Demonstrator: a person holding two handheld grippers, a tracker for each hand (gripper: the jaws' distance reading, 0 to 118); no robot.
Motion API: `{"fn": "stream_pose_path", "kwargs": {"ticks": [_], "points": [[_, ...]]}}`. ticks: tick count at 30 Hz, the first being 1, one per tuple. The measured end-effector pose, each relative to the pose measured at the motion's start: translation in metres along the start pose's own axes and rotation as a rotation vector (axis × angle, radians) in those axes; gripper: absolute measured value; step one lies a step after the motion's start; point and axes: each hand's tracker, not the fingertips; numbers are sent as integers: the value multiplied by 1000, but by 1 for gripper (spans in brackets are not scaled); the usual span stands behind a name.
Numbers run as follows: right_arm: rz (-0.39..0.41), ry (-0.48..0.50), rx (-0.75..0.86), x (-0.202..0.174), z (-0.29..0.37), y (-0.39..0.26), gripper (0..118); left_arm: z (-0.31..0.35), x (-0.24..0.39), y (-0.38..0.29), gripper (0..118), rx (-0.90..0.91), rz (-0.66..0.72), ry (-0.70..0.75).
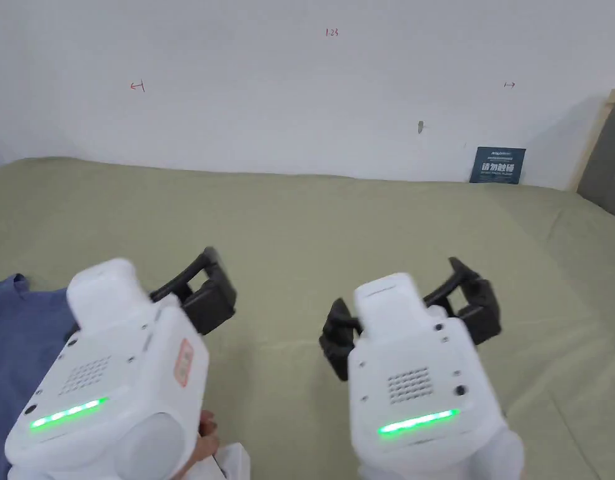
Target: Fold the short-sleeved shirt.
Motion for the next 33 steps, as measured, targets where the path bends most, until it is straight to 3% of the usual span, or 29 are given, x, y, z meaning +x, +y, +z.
{"fn": "stream_pose_path", "kwargs": {"ticks": [1, 2, 4, 7, 10, 13, 19, 20, 21, 22, 23, 24, 25, 29, 33], "points": [[-163, 3, -14, 14, -1, -1, 117, 3, 15, 4, 104, 38, -129, -17], [-251, -15, -31, 21, -2, -5, 117, 5, 20, 3, 104, 52, -228, -29], [-330, -93, -70, 30, -3, -21, 117, 11, 39, -4, 104, 47, -432, -63], [-301, -91, -115, 33, 0, -40, 116, 12, 45, -22, 104, 29, -546, -25], [-322, -89, -88, 30, 5, -38, 116, 12, 37, -24, 104, -17, -420, -50], [-278, -82, -73, 26, 2, -28, 116, 8, 27, -20, 104, -81, -310, -78], [-249, -91, -56, 23, 5, -25, 112, 4, 20, -12, 102, -154, -310, -11], [-256, -98, -48, 24, 7, -25, 103, 6, 17, -15, 100, -139, -307, -17], [-267, -107, -28, 25, 9, -24, 75, 8, 15, -16, 93, -111, -299, -21], [-263, -109, -30, 25, 10, -23, 45, 10, 16, -16, 79, -110, -297, -15], [-248, -121, -33, 25, 8, -22, 16, 11, 16, -16, 55, -104, -291, -15], [-213, -142, -40, 24, 6, -22, 1, 10, 16, -16, 7, -96, -288, -5], [-195, -153, -28, 24, 7, -23, 0, 8, 17, -18, 0, -90, -299, 18], [-274, -85, -17, 32, 10, -21, 0, 2, 14, -14, 0, -128, -293, -13], [-238, -93, -33, 30, 7, -20, 0, 3, 13, -11, 0, -122, -262, -34]]}}
